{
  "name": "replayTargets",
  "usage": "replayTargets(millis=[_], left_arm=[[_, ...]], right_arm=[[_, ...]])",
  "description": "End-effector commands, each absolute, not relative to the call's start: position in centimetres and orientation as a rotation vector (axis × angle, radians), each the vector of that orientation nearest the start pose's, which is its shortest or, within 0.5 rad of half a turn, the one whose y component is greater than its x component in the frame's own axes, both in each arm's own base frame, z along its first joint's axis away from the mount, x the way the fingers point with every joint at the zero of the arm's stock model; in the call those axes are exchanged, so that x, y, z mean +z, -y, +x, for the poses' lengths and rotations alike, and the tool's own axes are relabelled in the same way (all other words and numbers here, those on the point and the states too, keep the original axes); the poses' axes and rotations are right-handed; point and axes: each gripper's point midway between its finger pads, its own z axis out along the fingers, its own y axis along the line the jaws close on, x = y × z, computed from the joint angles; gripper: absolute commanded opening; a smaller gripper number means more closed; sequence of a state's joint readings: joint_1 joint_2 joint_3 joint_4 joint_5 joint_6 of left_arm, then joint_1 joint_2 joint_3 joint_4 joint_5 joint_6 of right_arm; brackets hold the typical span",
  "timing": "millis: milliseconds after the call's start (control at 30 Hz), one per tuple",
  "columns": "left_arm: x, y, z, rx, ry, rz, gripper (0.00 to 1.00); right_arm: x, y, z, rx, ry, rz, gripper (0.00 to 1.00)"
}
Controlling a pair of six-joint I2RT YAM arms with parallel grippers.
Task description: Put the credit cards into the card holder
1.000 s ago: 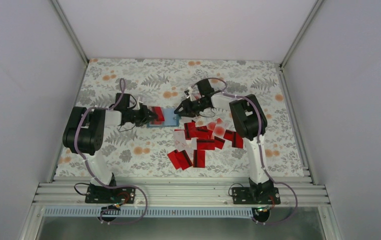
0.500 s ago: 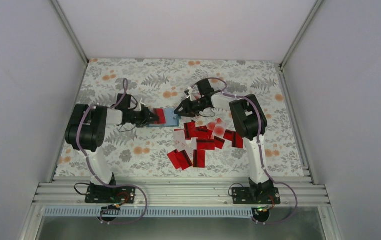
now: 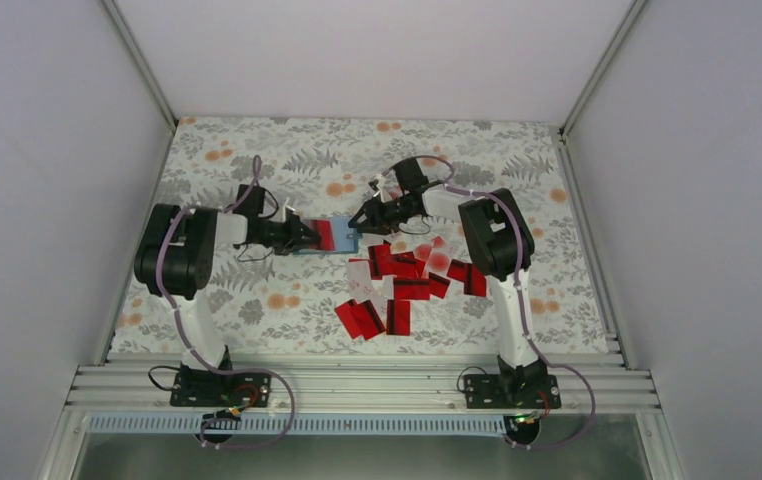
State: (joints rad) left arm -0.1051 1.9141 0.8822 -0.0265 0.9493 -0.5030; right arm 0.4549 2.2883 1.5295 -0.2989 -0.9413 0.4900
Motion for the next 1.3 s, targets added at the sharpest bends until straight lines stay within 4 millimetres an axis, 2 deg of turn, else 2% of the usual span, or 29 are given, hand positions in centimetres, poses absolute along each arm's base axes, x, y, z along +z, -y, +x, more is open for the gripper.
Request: replayTargets(millis=[0, 433, 1100, 1267], left_arm=[[1.8, 17.9, 35.1, -1.465, -2.640, -0.156, 0.02], [1.6, 18.8, 36.0, -1.519, -2.658, -0.100, 0.02], [1.5, 21.4, 36.9, -1.519, -2.710, 0.014, 0.03], [1.6, 21.1, 37.2, -1.423, -2.755, 0.029, 0.10]], right_arm=[[1.6, -33.8, 37.9, 1.507, -2.794, -0.255, 0.39], [1.6, -33.9, 37.9, 1.514, -2.796, -0.248, 0.39], [1.4, -34.2, 38.0, 1.517, -2.808, -0.243, 0.38], [1.3, -34.2, 38.1, 1.510, -2.813, -0.246, 0.38]])
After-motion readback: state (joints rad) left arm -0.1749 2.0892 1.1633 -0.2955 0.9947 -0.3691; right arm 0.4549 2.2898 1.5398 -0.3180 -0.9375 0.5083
